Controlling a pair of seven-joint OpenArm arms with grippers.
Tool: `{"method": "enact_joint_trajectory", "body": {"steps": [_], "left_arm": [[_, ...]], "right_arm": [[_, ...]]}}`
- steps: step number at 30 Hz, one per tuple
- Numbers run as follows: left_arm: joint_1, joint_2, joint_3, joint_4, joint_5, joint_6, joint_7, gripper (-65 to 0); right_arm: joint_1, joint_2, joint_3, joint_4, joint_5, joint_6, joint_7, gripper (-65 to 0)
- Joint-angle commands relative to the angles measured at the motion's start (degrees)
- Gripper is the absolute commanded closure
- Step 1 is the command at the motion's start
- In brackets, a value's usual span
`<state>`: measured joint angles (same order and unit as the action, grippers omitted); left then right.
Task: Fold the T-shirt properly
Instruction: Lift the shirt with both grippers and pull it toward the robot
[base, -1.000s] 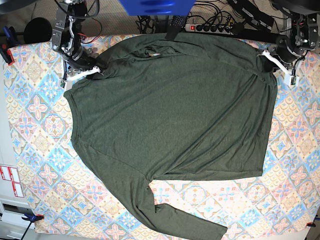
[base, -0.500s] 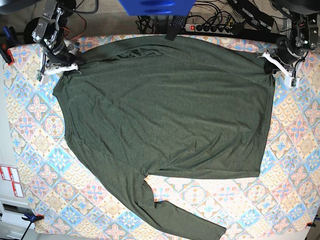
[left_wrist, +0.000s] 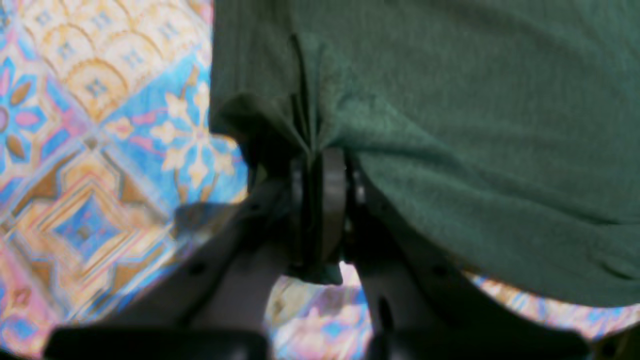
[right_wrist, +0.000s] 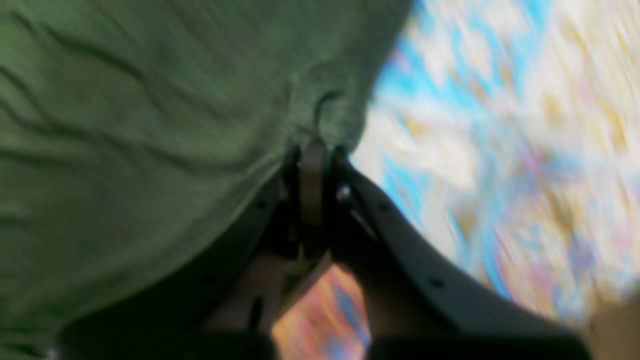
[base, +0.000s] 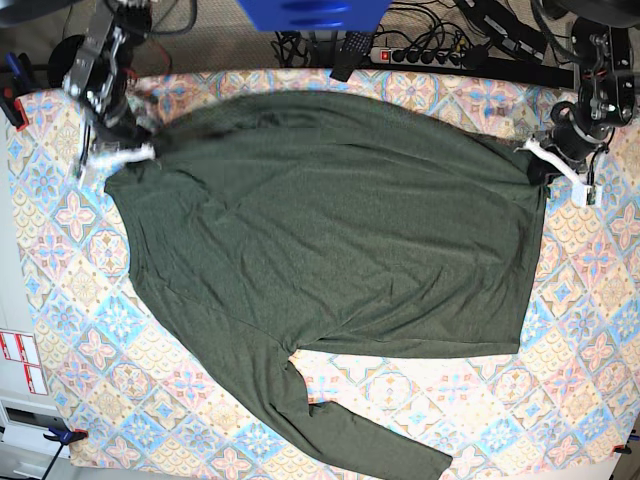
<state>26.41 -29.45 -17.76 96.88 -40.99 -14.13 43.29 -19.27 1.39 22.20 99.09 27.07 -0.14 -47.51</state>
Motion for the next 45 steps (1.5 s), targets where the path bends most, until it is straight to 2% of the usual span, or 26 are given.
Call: {"method": "enact_joint_trajectory", "body": {"steps": [1, 14, 22, 26, 36, 45], "left_arm": [[-1.93, -0.66, -0.48, 0.83, -0.63, -0.24, -1.31, 0.0], [-8.26, -0.57, -0.57, -0.66, -0.55, -0.24, -1.31, 0.0], [-11.69, 1.36, -6.55, -7.87, -0.55, -0.24, -1.31, 0.0], [-13.53, 1.36, -6.55, -11.56, -0.55, -0.24, -1.31, 0.0], [-13.62, 1.54, -6.55, -11.91, -0.55, -0.24, -1.66, 0.0], [-18.19, 1.54, -6.55, -14.38, -0.37, -0.24, -1.40, 0.0]], "right_arm": [[0.94, 0.59, 0.18, 1.09, 0.05, 0.10, 1.13, 0.0], [7.62, 0.59, 0.62, 0.65, -0.12, 0.10, 1.13, 0.0], [7.71, 0.59, 0.88, 0.47, -0.12, 0.10, 1.13, 0.0], [7.79, 0.59, 2.64, -0.14, -0.21, 0.10, 1.13, 0.0], [7.79, 0.59, 5.01, -1.02, -0.21, 0.10, 1.13, 0.0], [9.03, 0.59, 5.01, -7.79, -0.21, 0.10, 1.40, 0.0]]}}
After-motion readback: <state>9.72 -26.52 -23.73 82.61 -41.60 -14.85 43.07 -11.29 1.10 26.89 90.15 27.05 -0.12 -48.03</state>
